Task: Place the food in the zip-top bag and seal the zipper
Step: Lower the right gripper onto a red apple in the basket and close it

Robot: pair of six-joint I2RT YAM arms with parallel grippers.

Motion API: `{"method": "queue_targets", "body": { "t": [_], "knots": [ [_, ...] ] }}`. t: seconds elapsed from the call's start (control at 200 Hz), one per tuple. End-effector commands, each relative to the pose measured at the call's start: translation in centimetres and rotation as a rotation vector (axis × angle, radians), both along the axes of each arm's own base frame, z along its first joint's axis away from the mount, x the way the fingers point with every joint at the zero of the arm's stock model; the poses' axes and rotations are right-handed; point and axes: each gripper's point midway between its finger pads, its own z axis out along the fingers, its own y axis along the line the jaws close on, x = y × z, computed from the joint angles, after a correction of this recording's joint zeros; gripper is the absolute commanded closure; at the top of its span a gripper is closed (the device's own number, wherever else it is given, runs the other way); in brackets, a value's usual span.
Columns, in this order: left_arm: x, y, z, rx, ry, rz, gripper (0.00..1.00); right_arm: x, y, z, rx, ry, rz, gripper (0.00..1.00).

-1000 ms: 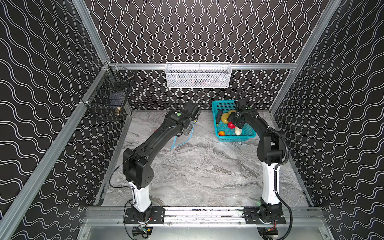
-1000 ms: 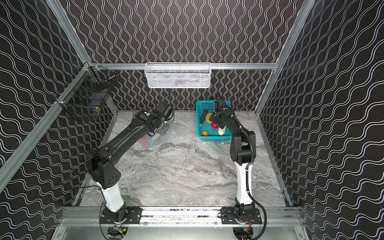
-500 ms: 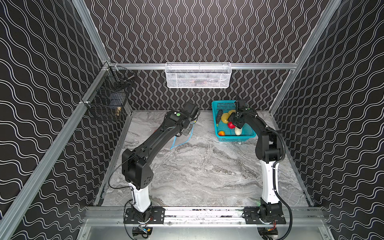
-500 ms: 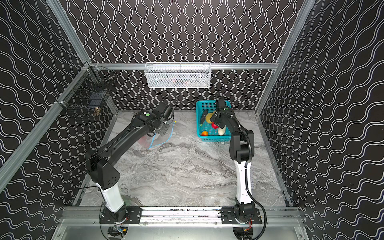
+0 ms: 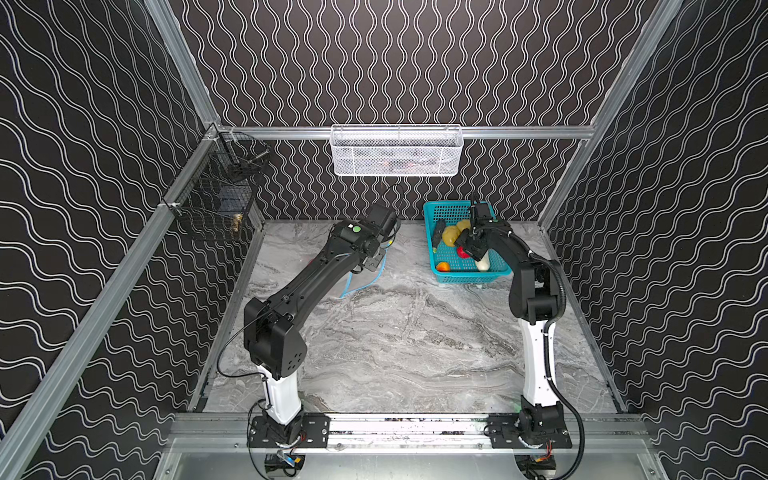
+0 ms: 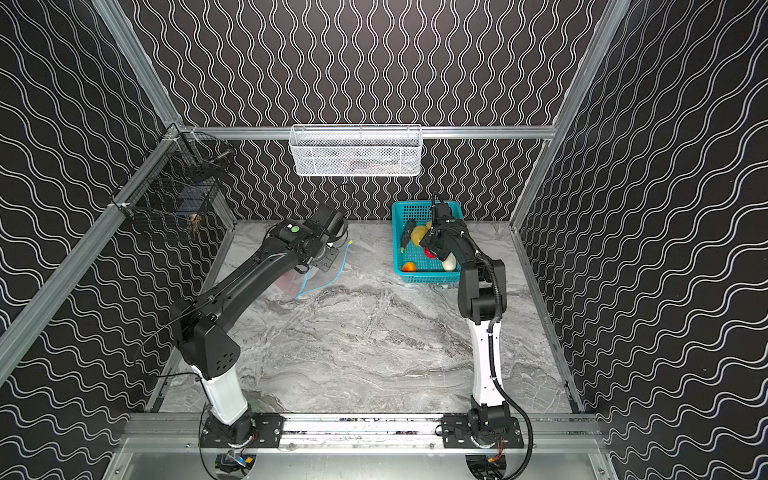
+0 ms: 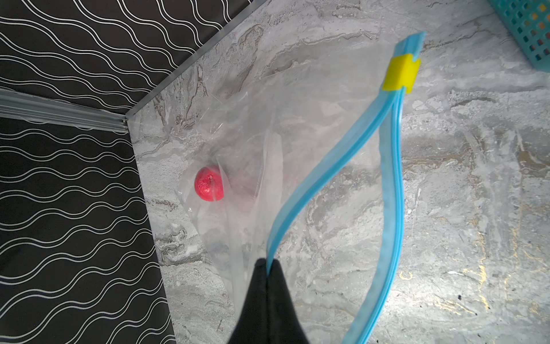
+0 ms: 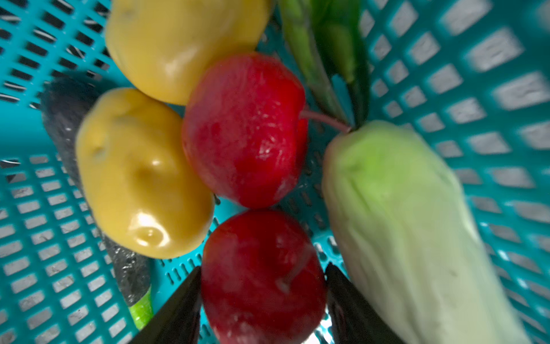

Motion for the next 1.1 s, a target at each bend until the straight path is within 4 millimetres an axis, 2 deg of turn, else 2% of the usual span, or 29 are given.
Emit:
{"method": "queue_targets", "body": {
  "t": [0.0, 0.18, 0.3, 0.816, 1.096],
  "knots": [
    [0.0, 0.1, 0.4, -0.004, -0.011, -0.001, 1.0, 0.1, -0.1, -0.2, 0.008, -0.003, -0.015, 0.36],
    [-0.1, 0.1, 0.5, -0.004, -0.012, -0.002, 1.0, 0.0, 0.0, -0.4, 0.023, 0.001, -0.018, 0.43],
    [0.0, 0.1, 0.4, -0.005, -0.008, -0.001, 1.0, 0.0, 0.0, 0.3, 0.035, -0.021, -0.018, 0.49],
    [-0.1, 0.1, 0.7, -0.01, -0.012, -0.003, 1.0, -0.8, 1.2, 5.6, 0.148, -0.139, -0.008, 0.53],
    [-0.3, 0.0, 0.7, -0.018, -0.009, -0.008, 1.0, -1.6, 1.3, 7.3, 0.175, -0.17, -0.004, 0.54]
  ]
}}
